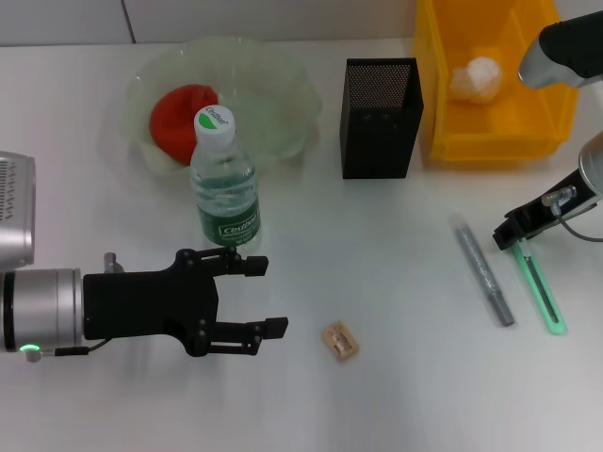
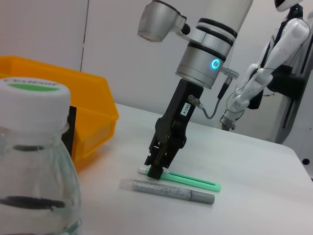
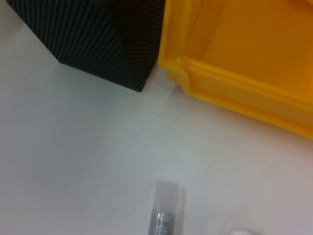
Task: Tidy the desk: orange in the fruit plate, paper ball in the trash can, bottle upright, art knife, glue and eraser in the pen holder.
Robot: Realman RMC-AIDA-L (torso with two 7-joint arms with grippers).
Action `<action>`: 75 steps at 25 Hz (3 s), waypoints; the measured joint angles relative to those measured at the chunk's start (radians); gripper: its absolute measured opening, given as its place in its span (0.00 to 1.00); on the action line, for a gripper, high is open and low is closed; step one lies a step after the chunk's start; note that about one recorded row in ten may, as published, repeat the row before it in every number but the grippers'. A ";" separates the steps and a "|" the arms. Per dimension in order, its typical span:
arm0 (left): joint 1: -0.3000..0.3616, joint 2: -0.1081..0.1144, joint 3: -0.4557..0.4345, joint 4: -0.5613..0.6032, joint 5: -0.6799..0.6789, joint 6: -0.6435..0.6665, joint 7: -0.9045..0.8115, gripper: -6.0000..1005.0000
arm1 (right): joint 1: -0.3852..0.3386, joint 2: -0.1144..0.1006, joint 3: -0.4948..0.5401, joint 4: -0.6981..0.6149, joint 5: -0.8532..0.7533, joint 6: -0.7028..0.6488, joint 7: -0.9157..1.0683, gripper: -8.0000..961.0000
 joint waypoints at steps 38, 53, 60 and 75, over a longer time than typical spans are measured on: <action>-0.002 -0.022 -0.009 0.003 0.001 -0.002 -0.007 0.82 | -0.180 -0.009 0.305 0.449 1.822 0.047 -1.438 0.27; -0.007 -0.037 -0.011 0.005 -0.001 0.002 -0.004 0.82 | 0.014 0.007 0.340 0.943 1.852 0.100 -1.944 0.33; -0.009 -0.039 -0.009 0.005 -0.001 0.005 -0.003 0.82 | 0.008 0.008 0.336 0.968 1.846 0.056 -1.971 0.36; -0.013 -0.028 0.012 0.104 0.055 0.050 -0.166 0.82 | -0.084 -0.004 0.339 0.938 1.831 -0.085 -1.916 0.66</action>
